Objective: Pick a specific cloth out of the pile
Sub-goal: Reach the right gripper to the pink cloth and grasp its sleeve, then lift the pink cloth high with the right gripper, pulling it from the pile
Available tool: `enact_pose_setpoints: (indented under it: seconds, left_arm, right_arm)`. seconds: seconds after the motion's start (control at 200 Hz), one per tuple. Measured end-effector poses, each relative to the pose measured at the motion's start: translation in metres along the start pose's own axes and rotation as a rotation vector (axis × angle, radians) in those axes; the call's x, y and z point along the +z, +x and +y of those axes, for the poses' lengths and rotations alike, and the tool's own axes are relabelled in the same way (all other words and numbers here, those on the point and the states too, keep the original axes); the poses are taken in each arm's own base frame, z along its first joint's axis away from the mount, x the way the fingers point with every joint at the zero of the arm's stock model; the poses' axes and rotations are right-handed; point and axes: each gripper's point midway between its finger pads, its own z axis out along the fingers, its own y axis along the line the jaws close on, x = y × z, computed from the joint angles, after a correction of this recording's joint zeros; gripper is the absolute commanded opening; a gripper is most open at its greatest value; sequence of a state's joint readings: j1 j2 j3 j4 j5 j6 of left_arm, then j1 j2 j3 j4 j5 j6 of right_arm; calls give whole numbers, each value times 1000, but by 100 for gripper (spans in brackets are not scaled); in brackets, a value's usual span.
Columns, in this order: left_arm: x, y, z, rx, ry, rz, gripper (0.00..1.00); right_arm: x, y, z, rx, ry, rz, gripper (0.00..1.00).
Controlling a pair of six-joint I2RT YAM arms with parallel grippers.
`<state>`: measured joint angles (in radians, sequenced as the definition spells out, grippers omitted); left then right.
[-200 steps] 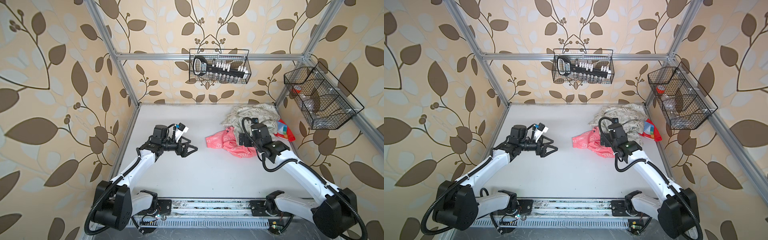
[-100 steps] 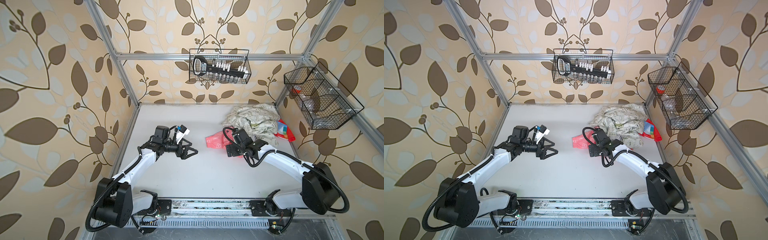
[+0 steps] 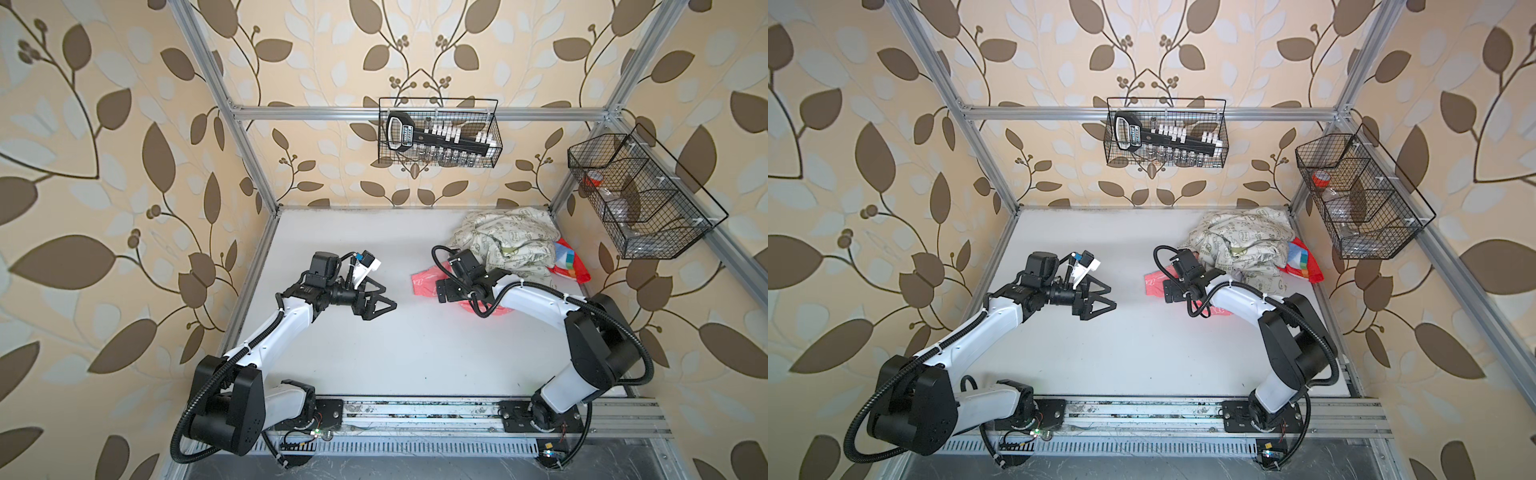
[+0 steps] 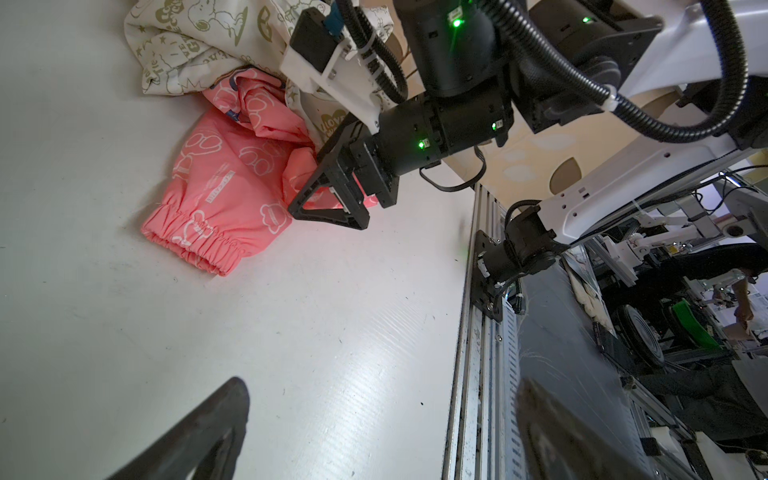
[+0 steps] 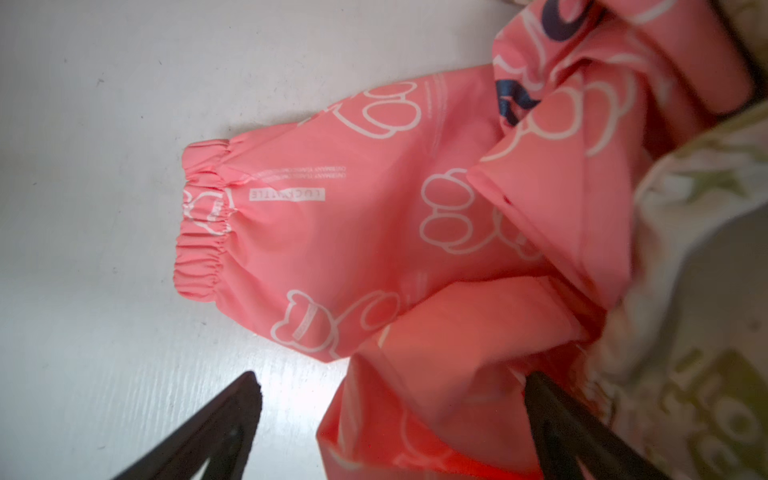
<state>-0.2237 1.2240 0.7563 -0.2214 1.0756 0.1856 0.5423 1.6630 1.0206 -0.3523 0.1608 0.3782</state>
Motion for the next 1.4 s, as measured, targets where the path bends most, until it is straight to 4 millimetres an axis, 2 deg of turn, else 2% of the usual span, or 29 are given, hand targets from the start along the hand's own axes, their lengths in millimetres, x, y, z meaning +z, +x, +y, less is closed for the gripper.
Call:
enact_pose_setpoints:
  seconds: [0.21, 0.445, 0.52, 0.605, 0.685, 0.89, 0.915, 0.93, 0.97, 1.075, 1.175, 1.279, 1.404]
  left_arm:
    - [0, 0, -2, 3, 14, -2, 99]
    - [0, 0, -3, 12, 18, -2, 99]
    - [0, 0, -3, 15, 19, -2, 99]
    - [0, 0, -3, 17, 19, -1, 99]
    - [0, 0, -3, 17, 18, -1, 99]
    - [0, 0, -4, 17, 21, -2, 99]
    - [0, 0, -4, 18, 22, -2, 99]
    - [0, 0, -4, 18, 22, -1, 99]
    - [0, 0, -4, 18, 22, -1, 99]
    - [0, 0, -4, 18, 22, -1, 99]
    - [0, 0, -4, 19, 23, -2, 99]
    - [0, 0, -4, 19, 23, -2, 99]
    - [0, 0, -4, 20, 23, -2, 99]
  right_arm:
    - [31, 3, 3, 8, 24, 51, 100]
    - [47, 3, 0, 18, 67, 61, 99]
    - [50, 2, -2, 18, 83, 59, 92]
    - [53, -1, -3, 23, 97, 51, 79]
    - [56, -5, -3, 22, 101, 42, 55]
    - [57, -10, -5, 29, 110, 27, 12]
    - [56, -10, -5, 27, 109, 27, 3]
    - [56, -11, -5, 33, 109, 25, 0]
    - [54, -10, -5, 35, 111, 28, 0]
    - [44, -11, -7, 20, 115, 34, 0]
    - [21, -19, -12, 5, 126, 8, 0]
    - [-16, -40, -19, -9, 148, -63, 0]
    - [-67, -76, -24, -23, 168, -178, 0]
